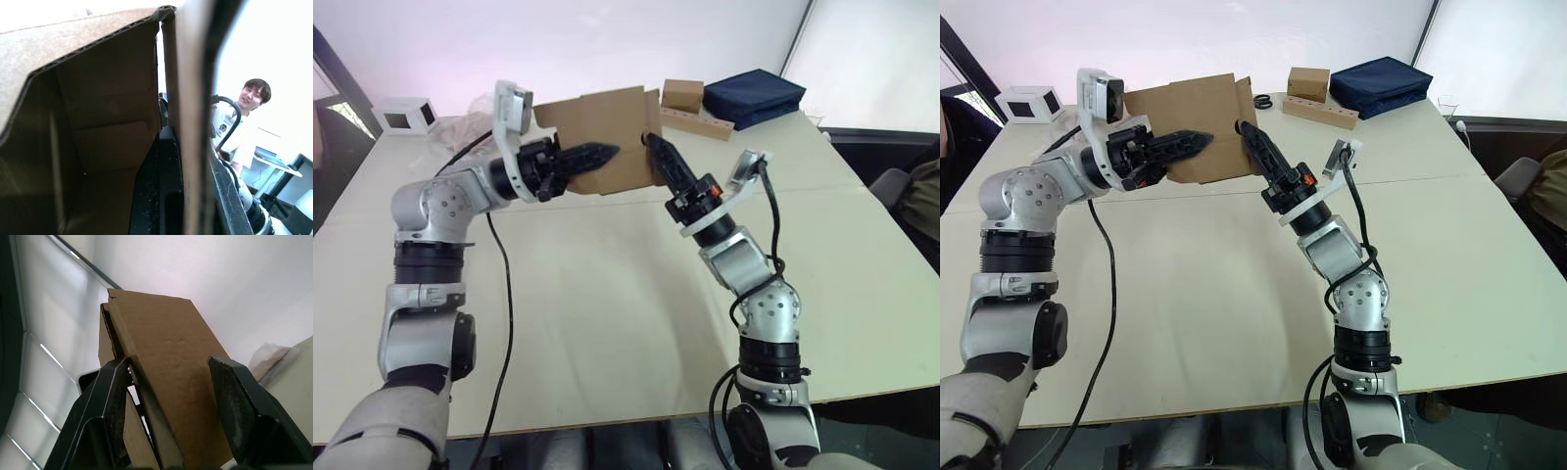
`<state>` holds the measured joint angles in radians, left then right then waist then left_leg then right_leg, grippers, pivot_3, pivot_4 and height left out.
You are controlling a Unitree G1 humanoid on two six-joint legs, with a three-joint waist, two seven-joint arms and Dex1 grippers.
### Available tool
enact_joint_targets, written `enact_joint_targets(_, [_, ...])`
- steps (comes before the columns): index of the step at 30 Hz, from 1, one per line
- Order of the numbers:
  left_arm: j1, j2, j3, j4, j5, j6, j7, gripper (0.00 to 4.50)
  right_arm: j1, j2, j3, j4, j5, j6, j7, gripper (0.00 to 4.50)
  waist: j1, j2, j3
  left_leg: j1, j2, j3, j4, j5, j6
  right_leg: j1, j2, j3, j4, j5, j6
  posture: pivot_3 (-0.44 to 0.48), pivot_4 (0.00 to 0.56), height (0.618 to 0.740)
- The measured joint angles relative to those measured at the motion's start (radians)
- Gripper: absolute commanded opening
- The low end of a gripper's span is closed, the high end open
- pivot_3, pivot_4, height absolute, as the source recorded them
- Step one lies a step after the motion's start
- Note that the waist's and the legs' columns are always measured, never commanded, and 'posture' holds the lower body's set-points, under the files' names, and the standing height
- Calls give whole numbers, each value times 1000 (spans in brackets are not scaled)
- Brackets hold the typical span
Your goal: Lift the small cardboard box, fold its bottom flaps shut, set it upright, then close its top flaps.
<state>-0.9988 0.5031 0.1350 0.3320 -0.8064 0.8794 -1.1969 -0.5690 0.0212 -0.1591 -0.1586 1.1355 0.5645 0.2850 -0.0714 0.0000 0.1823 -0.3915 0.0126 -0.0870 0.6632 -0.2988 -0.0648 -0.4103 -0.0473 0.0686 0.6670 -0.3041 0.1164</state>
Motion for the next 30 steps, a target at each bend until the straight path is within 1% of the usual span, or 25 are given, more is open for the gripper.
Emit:
enact_joint_targets(5, [-3, -4, 0, 10, 3, -10, 1, 0, 15, -6, 0, -25, 31, 40, 20, 2660, 0, 0, 0, 0, 0, 0, 0, 0, 0, 0, 0, 0, 0, 0, 0, 0, 150, 740])
enact_joint_targets(8, [-11, -3, 4, 23, 11, -17, 3, 0, 35, -34, 2, -46, 66, 80, 48, 2660, 1, 0, 0, 0, 0, 0, 0, 0, 0, 0, 0, 0, 0, 0, 0, 0, 150, 740])
enact_joint_targets(17, [-11, -2, 4, 22, 13, 0, -1, 0, 49, -66, 1, -56, 65, 107, 67, 2660, 1, 0, 0, 0, 0, 0, 0, 0, 0, 0, 0, 0, 0, 0, 0, 0, 150, 740])
enact_joint_targets(21, [-3, 12, 3, -13, 8, 30, -7, 0, 50, -112, 1, -68, 65, 127, 81, 2660, 0, 0, 0, 0, 0, 0, 0, 0, 0, 0, 0, 0, 0, 0, 0, 0, 150, 740])
enact_joint_targets(25, [8, 37, 2, -58, -14, 77, -29, 0, 64, -195, -13, -82, 69, 160, 98, 2660, 1, 0, 0, 0, 0, 0, 0, 0, 1, 0, 0, 0, 0, 0, 0, 0, 150, 740])
enact_joint_targets(28, [27, 75, 2, -103, -37, 121, -48, 0, 92, -273, -49, -99, 89, 181, 112, 1826, 1, 0, 0, 0, 0, 0, 0, -1, 1, 0, 0, 0, 0, 0, 0, 0, 150, 740])
enact_joint_targets(29, [36, 84, 2, -113, -42, 129, -52, 0, 99, -292, -63, -103, 91, 185, 114, 1492, 2, 0, 0, 0, 0, 0, 0, -1, 1, 0, 0, 0, -1, 0, 0, 0, 150, 740])
enact_joint_targets(30, [45, 88, 2, -121, -46, 139, -56, 0, 105, -310, -76, -106, 96, 186, 117, 1017, 2, 0, 0, 0, 0, 0, 0, -1, 2, 0, 0, 0, 0, 0, 0, 0, 150, 740])
